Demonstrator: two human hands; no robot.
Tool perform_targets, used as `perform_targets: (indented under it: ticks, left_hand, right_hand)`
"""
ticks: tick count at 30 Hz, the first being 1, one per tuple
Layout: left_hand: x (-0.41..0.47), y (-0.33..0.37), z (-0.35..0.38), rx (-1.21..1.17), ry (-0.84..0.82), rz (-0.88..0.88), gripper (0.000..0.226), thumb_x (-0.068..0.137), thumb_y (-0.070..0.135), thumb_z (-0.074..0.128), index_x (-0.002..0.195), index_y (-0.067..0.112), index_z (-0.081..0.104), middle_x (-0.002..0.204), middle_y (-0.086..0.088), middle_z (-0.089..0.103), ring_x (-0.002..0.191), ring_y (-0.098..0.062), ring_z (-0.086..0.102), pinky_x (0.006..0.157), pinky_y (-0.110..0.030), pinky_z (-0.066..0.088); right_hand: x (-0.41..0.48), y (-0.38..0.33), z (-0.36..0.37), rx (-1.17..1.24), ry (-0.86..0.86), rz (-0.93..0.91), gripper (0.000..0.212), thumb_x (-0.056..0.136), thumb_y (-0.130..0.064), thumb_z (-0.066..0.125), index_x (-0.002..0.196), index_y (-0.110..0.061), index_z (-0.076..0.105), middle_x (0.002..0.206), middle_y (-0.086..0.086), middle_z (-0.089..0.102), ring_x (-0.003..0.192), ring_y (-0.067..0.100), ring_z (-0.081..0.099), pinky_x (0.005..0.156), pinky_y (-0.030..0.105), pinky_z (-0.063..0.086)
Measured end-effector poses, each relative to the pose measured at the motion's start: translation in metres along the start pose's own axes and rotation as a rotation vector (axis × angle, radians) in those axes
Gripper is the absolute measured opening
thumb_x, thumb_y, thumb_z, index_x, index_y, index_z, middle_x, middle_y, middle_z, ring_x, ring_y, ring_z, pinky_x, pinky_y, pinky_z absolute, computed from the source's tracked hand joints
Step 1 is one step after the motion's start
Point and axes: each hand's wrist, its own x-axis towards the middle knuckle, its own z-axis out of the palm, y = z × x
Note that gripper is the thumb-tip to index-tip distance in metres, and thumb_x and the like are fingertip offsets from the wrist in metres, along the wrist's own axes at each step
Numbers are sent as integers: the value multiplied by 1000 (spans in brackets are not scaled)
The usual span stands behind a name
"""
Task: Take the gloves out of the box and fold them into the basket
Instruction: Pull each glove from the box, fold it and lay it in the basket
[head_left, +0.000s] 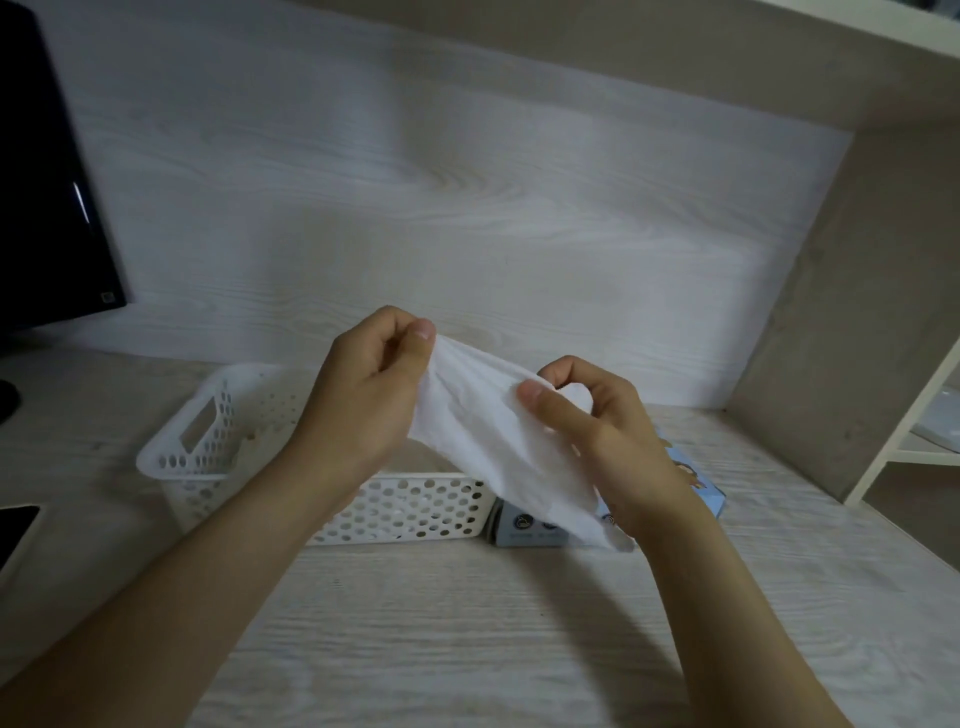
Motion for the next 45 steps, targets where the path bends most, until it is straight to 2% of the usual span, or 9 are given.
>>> perform_targets:
  ticks: [3,8,15,21,24,27,35,40,45]
  left_hand:
    - [1,1,0,-17,29,22,27,110,28,49,86,24,59,67,13,47,65,-7,42,66,-30,37]
    - [-1,5,-1,-88,-44,-77,22,108,30,53,92,24,67,78,0,61,72,-14,55,71,-33,43]
    - [-4,12,-2,-230,-139,-155,24,107,31,56,98,22,76,84,6,71,77,-9,66,68,-27,51]
    - [-5,12,-3,-280,-201,-174,20,105,33,60,101,24,77,89,2,71,82,-14,68,71,-31,55]
    - [-4,11,-5,-282,-213,-165,22,107,29,57,104,22,78,93,1,73,83,-13,71,67,-28,58]
    - [-2,8,-6,-265,-185,-154,23,107,26,57,103,23,79,91,-1,72,81,-16,69,67,-31,58]
    - [6,-1,-10,-199,-35,-89,11,104,26,63,100,31,72,92,-15,72,81,-26,58,71,-44,46]
    - [11,-1,-20,-186,-43,-154,15,97,27,74,107,26,64,90,-3,78,77,-18,71,58,-35,53]
    - [19,-16,-35,237,139,-50,16,98,23,71,104,27,57,101,2,66,88,-17,64,48,-35,55]
  right_hand:
    - [1,-1,6,-89,36,-78,35,98,-31,76,85,-7,54,71,5,52,65,19,48,57,32,39]
    - [-1,-4,12,36,7,-26,28,108,-23,60,96,-1,45,68,6,46,52,18,46,48,31,40]
    - [5,3,13,4,64,-39,8,100,-3,60,97,-5,54,78,3,59,73,18,57,65,32,51]
    - [-1,0,9,29,-124,-43,31,88,-19,66,117,-22,76,97,36,67,87,31,67,79,49,59]
    - [0,4,8,-138,-153,-78,9,93,-16,79,98,-9,79,80,16,74,72,26,72,64,45,59]
    - [1,7,7,-151,-129,-90,27,92,-18,76,74,1,67,66,7,59,60,19,54,57,33,41]
    - [6,0,13,-45,13,41,23,99,-29,73,89,-8,73,81,7,74,73,17,67,66,34,52]
    - [26,1,21,-570,69,-143,22,100,-41,69,89,-23,71,75,-3,72,71,14,68,61,33,53]
    - [51,-5,42,-1160,79,-266,33,107,-54,50,114,-25,62,88,2,68,84,31,63,64,36,42]
